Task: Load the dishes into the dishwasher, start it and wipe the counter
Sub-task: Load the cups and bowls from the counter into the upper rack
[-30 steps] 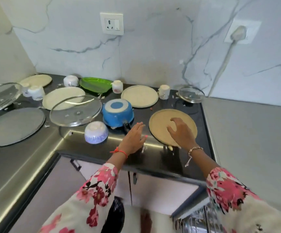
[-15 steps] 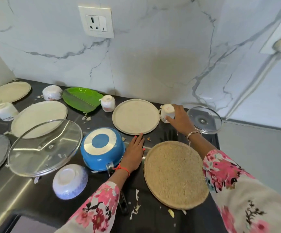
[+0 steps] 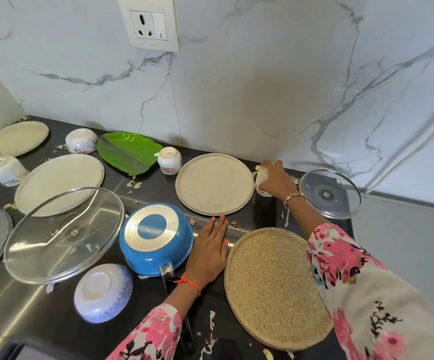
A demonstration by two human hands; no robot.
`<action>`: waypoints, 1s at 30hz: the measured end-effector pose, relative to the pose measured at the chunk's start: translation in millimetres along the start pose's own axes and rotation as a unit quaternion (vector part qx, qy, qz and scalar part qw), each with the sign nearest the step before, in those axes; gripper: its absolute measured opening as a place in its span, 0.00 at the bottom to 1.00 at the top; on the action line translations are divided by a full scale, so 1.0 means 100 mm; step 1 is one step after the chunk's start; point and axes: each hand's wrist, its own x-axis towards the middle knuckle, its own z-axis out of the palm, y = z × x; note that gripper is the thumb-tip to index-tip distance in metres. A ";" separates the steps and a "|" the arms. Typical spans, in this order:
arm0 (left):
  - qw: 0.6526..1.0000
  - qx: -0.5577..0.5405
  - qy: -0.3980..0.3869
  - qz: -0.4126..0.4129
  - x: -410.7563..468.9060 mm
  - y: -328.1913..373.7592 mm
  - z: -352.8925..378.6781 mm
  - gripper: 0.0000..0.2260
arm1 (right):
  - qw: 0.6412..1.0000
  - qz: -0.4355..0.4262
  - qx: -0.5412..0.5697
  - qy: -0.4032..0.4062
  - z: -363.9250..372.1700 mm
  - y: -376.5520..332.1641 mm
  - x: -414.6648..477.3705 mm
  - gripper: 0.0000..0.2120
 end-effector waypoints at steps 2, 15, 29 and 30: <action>1.000 -0.015 0.002 -0.005 -0.01 0.01 -0.02 0.22 | 1.000 -0.003 0.000 0.002 -0.01 0.00 -0.02 0.28; 0.999 -0.031 0.000 -0.006 1.27 -0.27 -1.13 0.22 | 0.999 0.010 -0.027 -0.016 -0.22 -0.14 -0.03 0.29; 0.978 0.148 -0.113 -0.092 1.86 -1.33 -1.31 0.32 | 1.000 0.000 -0.018 -0.013 -0.23 -0.06 0.01 0.30; 0.980 0.139 -0.114 -0.088 1.87 -1.34 -1.30 0.32 | 1.000 -0.001 -0.018 -0.014 -0.23 -0.05 0.02 0.30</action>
